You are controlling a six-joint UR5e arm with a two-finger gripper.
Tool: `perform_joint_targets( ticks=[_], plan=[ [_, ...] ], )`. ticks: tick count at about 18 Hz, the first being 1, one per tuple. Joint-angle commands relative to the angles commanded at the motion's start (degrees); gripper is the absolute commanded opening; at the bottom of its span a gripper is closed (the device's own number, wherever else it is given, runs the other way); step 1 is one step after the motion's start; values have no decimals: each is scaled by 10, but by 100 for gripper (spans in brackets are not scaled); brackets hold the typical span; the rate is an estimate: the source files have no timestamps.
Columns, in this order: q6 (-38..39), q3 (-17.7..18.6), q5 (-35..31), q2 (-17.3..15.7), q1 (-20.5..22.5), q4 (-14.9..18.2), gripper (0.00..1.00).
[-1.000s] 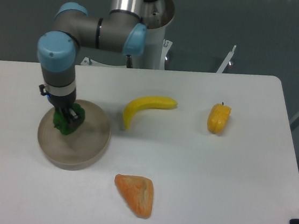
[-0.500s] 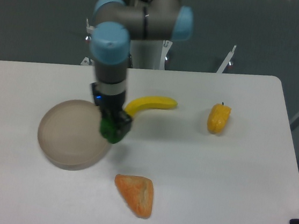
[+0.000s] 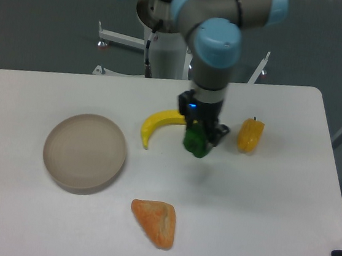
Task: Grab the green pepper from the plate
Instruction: 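Carry the green pepper toward the space between banana and yellow pepper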
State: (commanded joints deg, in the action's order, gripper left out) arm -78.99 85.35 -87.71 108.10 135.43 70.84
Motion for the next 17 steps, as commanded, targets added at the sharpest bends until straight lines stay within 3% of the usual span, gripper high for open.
perform_joint_targets(
  ticks=[7,11,17],
  plan=[
    [-74,-21,-33,30,20,15,31],
    [-76,-55,-30,52,19,26,30],
    [-76,-57,-28,55,20,25,30]
  ],
)
